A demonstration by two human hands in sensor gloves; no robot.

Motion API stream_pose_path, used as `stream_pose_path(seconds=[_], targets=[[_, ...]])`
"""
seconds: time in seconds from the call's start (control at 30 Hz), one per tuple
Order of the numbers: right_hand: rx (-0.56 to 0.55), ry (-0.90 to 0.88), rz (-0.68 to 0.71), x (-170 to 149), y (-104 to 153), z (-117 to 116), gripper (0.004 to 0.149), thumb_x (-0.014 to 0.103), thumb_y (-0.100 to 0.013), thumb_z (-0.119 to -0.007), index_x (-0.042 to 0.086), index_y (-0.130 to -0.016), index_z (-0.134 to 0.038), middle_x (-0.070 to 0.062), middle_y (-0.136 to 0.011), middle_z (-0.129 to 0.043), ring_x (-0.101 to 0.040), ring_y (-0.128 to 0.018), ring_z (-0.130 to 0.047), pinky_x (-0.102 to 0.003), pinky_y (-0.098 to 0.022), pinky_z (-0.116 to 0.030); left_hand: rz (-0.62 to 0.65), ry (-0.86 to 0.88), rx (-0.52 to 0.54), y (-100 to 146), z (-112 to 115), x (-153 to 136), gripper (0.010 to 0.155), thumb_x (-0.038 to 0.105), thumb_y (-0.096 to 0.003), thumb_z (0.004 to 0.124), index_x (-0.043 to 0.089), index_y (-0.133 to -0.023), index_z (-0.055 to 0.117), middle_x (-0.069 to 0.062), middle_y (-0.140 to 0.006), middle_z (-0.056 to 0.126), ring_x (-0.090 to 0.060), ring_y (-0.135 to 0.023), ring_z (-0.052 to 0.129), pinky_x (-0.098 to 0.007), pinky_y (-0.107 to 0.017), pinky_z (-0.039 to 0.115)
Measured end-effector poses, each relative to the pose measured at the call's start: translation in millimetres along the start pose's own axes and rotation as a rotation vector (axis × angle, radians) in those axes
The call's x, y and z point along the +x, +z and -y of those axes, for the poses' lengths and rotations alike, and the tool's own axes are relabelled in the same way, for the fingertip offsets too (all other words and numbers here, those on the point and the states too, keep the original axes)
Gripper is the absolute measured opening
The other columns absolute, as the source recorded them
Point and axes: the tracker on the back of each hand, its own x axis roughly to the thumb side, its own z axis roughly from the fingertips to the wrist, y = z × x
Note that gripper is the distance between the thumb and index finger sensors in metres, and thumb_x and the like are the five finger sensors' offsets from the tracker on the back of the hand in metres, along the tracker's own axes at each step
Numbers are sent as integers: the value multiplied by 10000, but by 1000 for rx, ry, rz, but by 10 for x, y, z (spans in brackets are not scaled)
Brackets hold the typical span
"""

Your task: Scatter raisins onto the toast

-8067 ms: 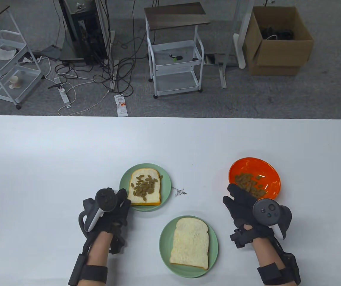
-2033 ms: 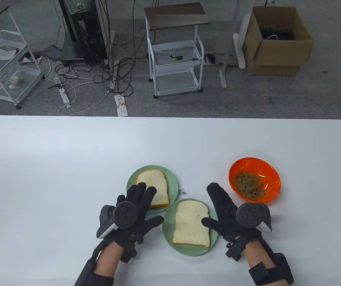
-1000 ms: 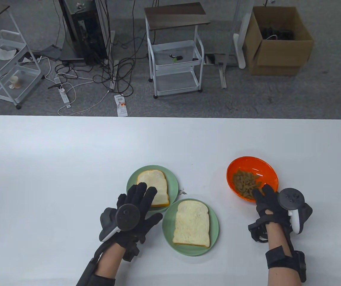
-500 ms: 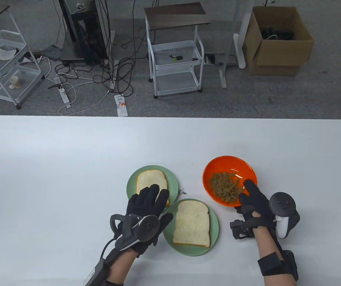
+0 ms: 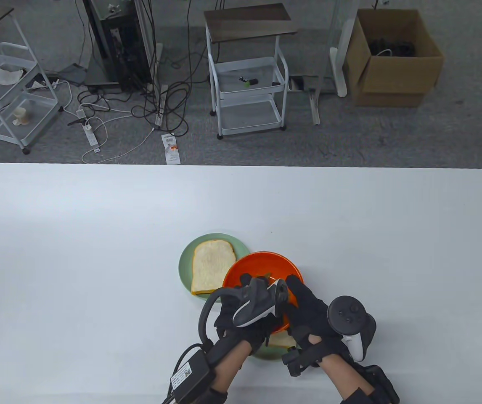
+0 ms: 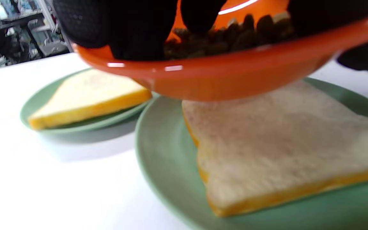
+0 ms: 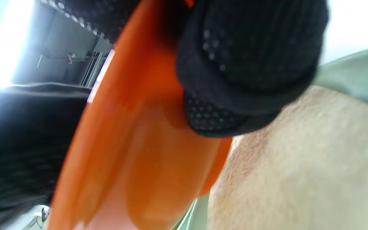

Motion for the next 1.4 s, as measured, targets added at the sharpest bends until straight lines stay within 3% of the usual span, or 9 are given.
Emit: stream_pose_path(seconds=[0.3,0.57,0.8,1.03,1.4], targets=[[23,-108,-69,-60,-12,6,569,134,-430,-852,70,-984,-744,-372,-917,-750,-339,-156,-1067,-274,-55,-976,32,17,289,58,40,63,608,566,-412,959,372,-969,813,-7,-819,953,-127,-452,1102,-291,-423,970],[75,-108,-78,-79,-62,-10,569,133,-436,-851,67,-989,-738,-375,-920,-748,-335,-169,-1069,-275,-65,-975,112,187,411,38,87,-114,434,498,-378,1015,371,-791,974,29,-674,1029,-133,-281,1113,-278,-303,992],[142,-105,-89,-105,-95,-57,571,140,-445,-846,60,-997,-725,-376,-929,-739,-316,-192,-1074,-266,-85,-977,127,283,440,72,65,-260,429,481,-370,1031,359,-778,981,35,-664,1043,-117,-265,1119,-262,-290,998],[147,-147,-123,-189,-150,-12,571,137,-447,-842,63,-1001,-722,-372,-934,-736,-321,-200,-1071,-274,-92,-973,124,401,538,177,-25,-373,434,477,-373,1026,347,-784,976,32,-671,1040,-117,-271,1118,-263,-294,998],[36,-139,-168,-370,-307,268,559,128,-444,-844,81,-992,-745,-363,-934,-747,-342,-196,-1061,-295,-88,-963,190,523,623,214,-28,-423,439,481,-376,1021,350,-792,966,41,-682,1032,-113,-284,1116,-260,-305,995]])
